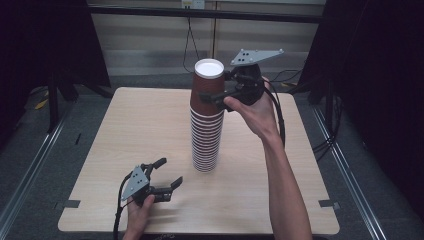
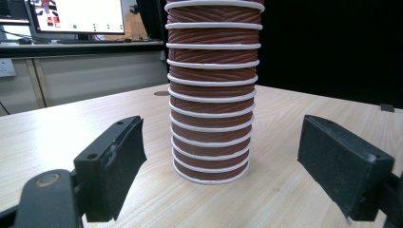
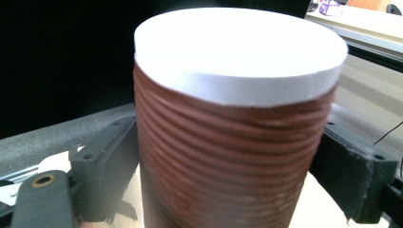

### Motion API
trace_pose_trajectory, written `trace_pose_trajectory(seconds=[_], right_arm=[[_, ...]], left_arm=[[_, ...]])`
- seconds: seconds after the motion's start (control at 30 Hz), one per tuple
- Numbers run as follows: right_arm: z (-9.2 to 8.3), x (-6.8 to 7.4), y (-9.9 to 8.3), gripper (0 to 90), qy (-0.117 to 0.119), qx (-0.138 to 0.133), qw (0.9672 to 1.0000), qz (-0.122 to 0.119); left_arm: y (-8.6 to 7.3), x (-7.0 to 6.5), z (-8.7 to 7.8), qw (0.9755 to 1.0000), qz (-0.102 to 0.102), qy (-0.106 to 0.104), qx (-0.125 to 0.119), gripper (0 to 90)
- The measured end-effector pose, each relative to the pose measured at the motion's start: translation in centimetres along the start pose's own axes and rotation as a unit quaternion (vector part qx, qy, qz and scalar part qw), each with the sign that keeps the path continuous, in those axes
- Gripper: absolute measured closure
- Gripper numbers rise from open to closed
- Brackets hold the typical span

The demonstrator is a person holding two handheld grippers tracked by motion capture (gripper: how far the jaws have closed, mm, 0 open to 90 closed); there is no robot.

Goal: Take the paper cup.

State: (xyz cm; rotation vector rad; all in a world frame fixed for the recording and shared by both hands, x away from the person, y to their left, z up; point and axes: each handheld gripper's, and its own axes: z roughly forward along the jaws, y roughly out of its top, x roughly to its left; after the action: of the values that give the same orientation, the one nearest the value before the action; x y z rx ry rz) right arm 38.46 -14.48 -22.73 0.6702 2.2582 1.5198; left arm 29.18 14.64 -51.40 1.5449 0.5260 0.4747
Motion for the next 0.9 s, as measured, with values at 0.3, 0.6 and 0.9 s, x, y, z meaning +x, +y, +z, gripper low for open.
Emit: trace_pose_trajectory(seconds=[0.3, 0.6, 0.9], right_arm=[[0.28, -0.09, 0.35, 16.5, 0.003, 0.006, 1.0, 0.0], [0.11, -0.16, 0.38, 17.0, 0.005, 0.006, 1.0, 0.001], [-0.54, -0.09, 0.69, 17.9, 0.005, -0.024, 0.9997, -0.001]], left_arm=[[0.0, 0.0, 0.0, 1.0, 0.0, 0.0, 0.0, 15.6], [0.0, 0.0, 0.0, 1.0, 0.0, 0.0, 0.0, 15.6], [0.0, 0.0, 0.0, 1.0, 0.0, 0.0, 0.0, 15.6]])
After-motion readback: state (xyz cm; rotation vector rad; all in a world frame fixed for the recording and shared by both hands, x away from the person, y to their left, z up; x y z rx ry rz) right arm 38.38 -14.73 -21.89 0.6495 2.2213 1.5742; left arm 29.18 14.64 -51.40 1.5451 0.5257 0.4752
